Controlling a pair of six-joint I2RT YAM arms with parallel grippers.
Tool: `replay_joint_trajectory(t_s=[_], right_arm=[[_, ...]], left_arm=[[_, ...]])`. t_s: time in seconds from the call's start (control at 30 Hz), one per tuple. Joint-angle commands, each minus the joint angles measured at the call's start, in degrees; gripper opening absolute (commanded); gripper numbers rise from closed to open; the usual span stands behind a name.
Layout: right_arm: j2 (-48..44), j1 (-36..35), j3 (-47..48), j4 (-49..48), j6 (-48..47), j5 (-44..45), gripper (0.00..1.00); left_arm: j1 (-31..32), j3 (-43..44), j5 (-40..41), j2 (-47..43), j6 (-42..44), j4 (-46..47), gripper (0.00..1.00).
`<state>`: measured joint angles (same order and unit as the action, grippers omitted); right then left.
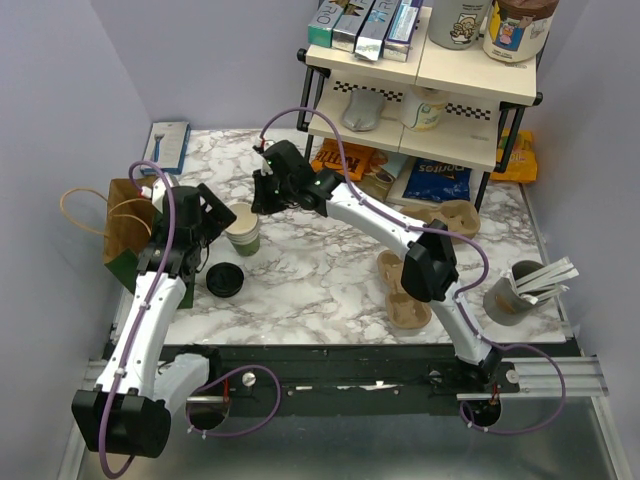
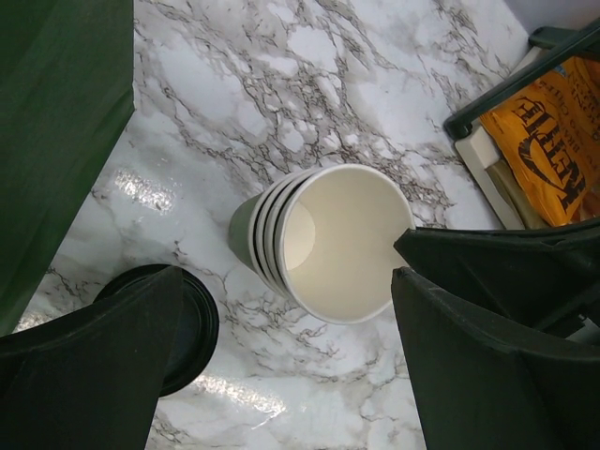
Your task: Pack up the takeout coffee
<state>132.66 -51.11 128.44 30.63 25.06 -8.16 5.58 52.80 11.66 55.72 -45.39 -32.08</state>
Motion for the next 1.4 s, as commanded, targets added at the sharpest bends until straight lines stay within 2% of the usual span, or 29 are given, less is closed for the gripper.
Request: replay_joint_trajectory(t_s=[0.0,0.03,0.3,0.43,0.63,0.73,0.77,0.9,1.1,1.37], right_arm=[[0.76,-0.66,1.99,3.9,0.69,4.2,0.1],[0.06,-0.66,1.12,3.82,0.61,4.64,0.01],[-10.3,-0.66,-9.69,-0.31,-1.06,9.73,0.01],[-13.21,0.13,-14.09,-0.4,-0.19,11.5,0.01],[-15.32,1.27,-17.78,-1.63,1.04,10.72,0.01],[-16.2,1.89,-18.93,-2.42,1.48,10.1,0.01],[-16.29,2.07,-19.37,-2.51,1.57,10.01,0.01],[-16.56,2.33,-19.9,-3.47,2.45,9.4,0.01],[-16.56,3.04,-20.68,-4.17,4.38,6.94,0.01],[-17.79,4.0,-22.71,-5.14,5.79,5.61,0.01]], left_arm=[[-0.57,-1.55,-0.41,-2.37,-0.75,0.61,0.99],[-0.75,-2.08,-0.5,-2.9,-1.1,0.52,0.99],[-2.07,-6.21,-5.32,-7.29,-4.79,3.24,0.99],[-2.68,-10.16,-7.7,-11.15,-6.91,6.49,0.99],[-4.7,-12.01,-11.65,-10.99,-8.14,7.28,0.99],[-5.14,-14.81,-20.08,-9.33,-10.06,11.94,0.99],[-7.23,-15.35,-24.97,-8.45,-10.42,14.3,0.99],[-9.45,-18.42,-35.01,-4.67,-13.67,20.29,0.98],[-10.24,-20.36,-33.46,-5.97,-16.66,21.53,0.98],[-10.51,-20.45,-32.23,-5.8,-16.31,21.18,0.95]])
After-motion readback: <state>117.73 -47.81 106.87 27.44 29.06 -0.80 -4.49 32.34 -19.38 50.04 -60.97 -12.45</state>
